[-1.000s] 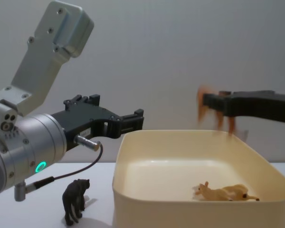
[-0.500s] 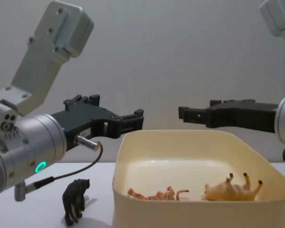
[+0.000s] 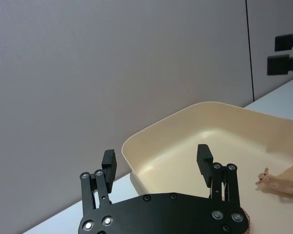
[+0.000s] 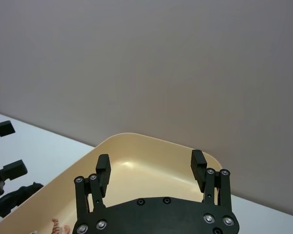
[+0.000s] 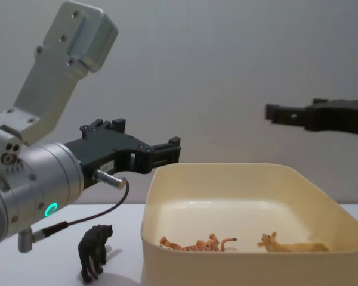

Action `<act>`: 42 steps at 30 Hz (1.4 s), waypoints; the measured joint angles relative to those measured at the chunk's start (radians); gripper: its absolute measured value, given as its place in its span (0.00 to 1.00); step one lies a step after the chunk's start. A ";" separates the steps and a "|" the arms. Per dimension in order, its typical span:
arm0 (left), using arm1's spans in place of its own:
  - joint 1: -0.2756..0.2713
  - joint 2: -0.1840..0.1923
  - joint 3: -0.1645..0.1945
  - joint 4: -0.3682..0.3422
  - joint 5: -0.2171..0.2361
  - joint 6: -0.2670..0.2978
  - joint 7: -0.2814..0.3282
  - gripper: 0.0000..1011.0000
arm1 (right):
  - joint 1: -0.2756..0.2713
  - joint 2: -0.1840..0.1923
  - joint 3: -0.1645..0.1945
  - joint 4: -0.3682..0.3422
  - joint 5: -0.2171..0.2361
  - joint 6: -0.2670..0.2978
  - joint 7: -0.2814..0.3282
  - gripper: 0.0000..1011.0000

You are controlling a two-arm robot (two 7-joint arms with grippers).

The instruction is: Pick up the toy alternately with two hands and place it into the central storage box.

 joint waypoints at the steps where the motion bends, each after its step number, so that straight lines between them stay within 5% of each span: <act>1: 0.000 0.000 0.000 0.000 0.000 0.000 0.000 0.99 | -0.002 0.004 0.004 -0.004 0.005 -0.001 -0.003 0.99; 22: 0.004 0.004 -0.003 -0.006 -0.003 -0.001 -0.003 0.99 | -0.030 0.051 0.050 -0.055 0.066 -0.017 -0.036 0.99; 30: 0.036 0.035 -0.016 -0.052 -0.044 0.020 0.008 0.99 | -0.033 0.057 0.056 -0.061 0.073 -0.018 -0.040 0.99; 42: 0.100 0.095 -0.046 -0.144 -0.147 0.138 0.074 0.99 | -0.035 0.060 0.059 -0.065 0.078 -0.020 -0.042 0.99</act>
